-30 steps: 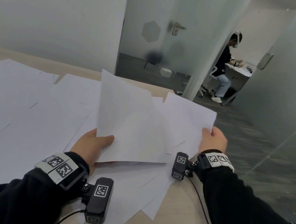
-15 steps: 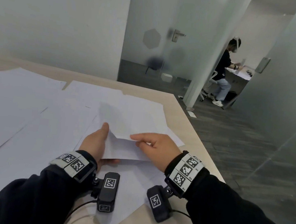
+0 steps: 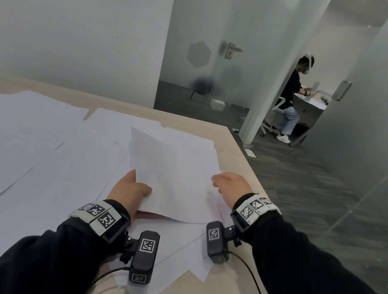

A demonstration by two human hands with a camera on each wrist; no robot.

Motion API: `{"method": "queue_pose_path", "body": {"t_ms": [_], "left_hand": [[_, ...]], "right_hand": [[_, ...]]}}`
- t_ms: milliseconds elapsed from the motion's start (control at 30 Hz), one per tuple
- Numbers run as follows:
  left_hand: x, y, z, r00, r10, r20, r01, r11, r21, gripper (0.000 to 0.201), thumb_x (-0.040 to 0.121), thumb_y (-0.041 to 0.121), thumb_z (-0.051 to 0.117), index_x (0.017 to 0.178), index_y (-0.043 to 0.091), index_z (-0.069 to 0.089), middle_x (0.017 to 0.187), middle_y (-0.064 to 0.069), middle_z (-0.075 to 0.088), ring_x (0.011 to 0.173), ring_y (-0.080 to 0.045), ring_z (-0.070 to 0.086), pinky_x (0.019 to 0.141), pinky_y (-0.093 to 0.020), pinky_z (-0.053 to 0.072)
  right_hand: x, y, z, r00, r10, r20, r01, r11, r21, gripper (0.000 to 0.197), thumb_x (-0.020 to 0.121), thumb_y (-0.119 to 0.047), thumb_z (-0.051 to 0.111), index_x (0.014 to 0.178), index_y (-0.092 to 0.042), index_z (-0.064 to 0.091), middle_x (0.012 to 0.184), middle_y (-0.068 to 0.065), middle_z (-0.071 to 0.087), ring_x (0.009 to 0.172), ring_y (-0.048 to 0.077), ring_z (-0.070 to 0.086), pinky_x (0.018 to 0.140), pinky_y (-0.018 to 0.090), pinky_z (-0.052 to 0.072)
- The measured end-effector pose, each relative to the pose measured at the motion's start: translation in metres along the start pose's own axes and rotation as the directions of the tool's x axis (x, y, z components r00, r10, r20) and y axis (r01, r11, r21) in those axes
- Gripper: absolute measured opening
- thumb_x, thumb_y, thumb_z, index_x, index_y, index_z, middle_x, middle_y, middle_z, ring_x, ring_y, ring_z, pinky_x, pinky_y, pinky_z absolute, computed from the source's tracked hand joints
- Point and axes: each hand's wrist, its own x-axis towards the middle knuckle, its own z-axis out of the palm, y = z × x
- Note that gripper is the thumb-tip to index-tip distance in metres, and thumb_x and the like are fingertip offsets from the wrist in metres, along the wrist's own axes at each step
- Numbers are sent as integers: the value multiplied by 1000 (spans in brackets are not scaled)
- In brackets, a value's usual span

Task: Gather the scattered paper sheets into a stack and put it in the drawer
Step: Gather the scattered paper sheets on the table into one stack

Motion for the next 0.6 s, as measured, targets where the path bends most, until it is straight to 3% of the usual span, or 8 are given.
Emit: {"method": "queue_pose_path", "body": {"t_ms": [100, 200, 267, 333, 433, 533, 600], "left_hand": [[5, -2, 0, 998, 45, -44, -45, 999, 14, 51, 73, 0, 47, 108, 32, 64, 115, -12, 68, 102, -40, 64, 80, -68, 54], [7, -3, -2, 995, 68, -74, -70, 997, -27, 59, 79, -4, 41, 122, 33, 58, 113, -4, 66, 103, -35, 63, 80, -66, 55], [8, -5, -5, 992, 87, -96, -91, 995, -36, 64, 79, -6, 39, 124, 36, 56, 112, -2, 66, 105, -35, 63, 82, -66, 55], [9, -6, -6, 990, 80, -116, -85, 996, -40, 67, 77, -5, 38, 124, 38, 55, 112, -4, 66, 105, -38, 63, 81, -67, 54], [11, -8, -8, 992, 70, -107, -72, 997, -20, 70, 72, -1, 40, 126, 42, 53, 112, -2, 67, 105, -38, 65, 81, -66, 54], [8, -5, -6, 992, 87, -96, -85, 996, 28, 74, 69, 4, 42, 132, 42, 49, 117, 1, 66, 105, -33, 65, 84, -62, 55], [8, -4, -5, 992, 93, -90, -89, 995, 53, 74, 69, 5, 43, 134, 40, 48, 120, 0, 65, 107, -32, 64, 88, -59, 55]], "right_hand": [[25, 11, -13, 990, 142, -14, -142, 973, -180, 30, 95, -29, 55, 116, -10, 67, 117, 12, 68, 106, 29, 64, 83, 30, 47], [43, 14, -14, 975, 220, 10, -201, 906, -371, 42, 91, -35, 59, 125, -9, 62, 125, 14, 65, 116, 31, 61, 93, 32, 49], [56, 15, -13, 965, 259, 34, -210, 848, -487, 66, 79, -49, 62, 134, -12, 53, 133, 11, 59, 121, 31, 56, 102, 37, 45], [64, 13, -11, 958, 284, 40, -212, 793, -571, 85, 68, -59, 61, 139, -16, 46, 137, 9, 55, 123, 31, 53, 104, 39, 42], [71, 5, -6, 959, 282, 15, -212, 753, -622, 85, 72, -61, 69, 138, -12, 45, 132, 10, 58, 118, 31, 56, 96, 34, 43], [78, -3, -2, 942, 335, -30, -277, 721, -636, 93, 65, -63, 77, 135, -10, 46, 126, 12, 63, 115, 31, 61, 100, 39, 48], [79, -5, -2, 931, 363, -25, -297, 717, -630, 83, 64, -60, 80, 124, -9, 54, 118, 11, 67, 110, 30, 65, 99, 40, 50]]}}
